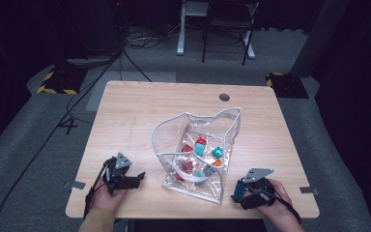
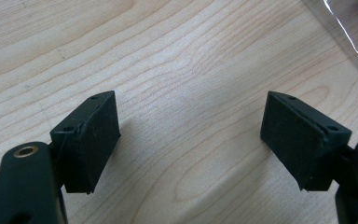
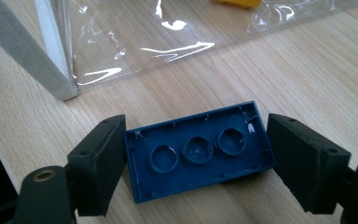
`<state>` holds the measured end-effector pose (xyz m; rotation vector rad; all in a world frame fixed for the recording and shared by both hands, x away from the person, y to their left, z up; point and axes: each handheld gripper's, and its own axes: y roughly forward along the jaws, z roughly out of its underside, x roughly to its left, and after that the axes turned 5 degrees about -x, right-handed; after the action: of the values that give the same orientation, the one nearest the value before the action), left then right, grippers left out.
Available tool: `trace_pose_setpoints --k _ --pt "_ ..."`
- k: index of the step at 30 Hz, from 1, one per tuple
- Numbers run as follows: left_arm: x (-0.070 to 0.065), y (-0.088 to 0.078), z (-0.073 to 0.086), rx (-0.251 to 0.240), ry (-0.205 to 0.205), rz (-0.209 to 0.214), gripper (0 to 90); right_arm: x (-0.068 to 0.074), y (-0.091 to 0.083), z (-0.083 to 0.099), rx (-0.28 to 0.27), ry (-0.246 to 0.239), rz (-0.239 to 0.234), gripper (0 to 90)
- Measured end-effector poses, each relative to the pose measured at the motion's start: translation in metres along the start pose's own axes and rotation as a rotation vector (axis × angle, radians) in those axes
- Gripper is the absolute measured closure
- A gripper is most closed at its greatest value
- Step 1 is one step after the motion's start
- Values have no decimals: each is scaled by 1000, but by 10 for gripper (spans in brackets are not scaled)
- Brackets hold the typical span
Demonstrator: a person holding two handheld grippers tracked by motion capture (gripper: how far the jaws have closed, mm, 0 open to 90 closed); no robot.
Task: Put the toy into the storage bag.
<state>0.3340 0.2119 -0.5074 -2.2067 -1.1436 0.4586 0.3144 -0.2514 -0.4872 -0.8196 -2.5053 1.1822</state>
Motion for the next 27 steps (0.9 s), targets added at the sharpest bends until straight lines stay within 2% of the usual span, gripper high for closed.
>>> trace_pose_setpoints --k 4,8,9,11,14,20,24,27 --pt "0 0 0 1 0 2 199 3 -1 3 -2 -8 -6 156" --pt "0 0 0 1 1 0 199 3 0 3 5 -36 -30 154" --pt "0 0 0 2 1 1 199 2 0 2 6 -40 -34 161" --pt "0 0 0 0 0 0 199 -1 0 1 2 -54 -45 232" --pt "0 0 0 0 0 0 199 -2 -2 -1 12 -52 -40 274" --pt "0 0 0 1 0 1 199 -2 -2 -3 5 -25 -27 274" --pt "0 0 0 1 2 0 199 -4 -10 -9 -22 -14 -21 274" --pt "0 0 0 2 0 2 199 -7 -23 -19 -47 -7 -22 274"
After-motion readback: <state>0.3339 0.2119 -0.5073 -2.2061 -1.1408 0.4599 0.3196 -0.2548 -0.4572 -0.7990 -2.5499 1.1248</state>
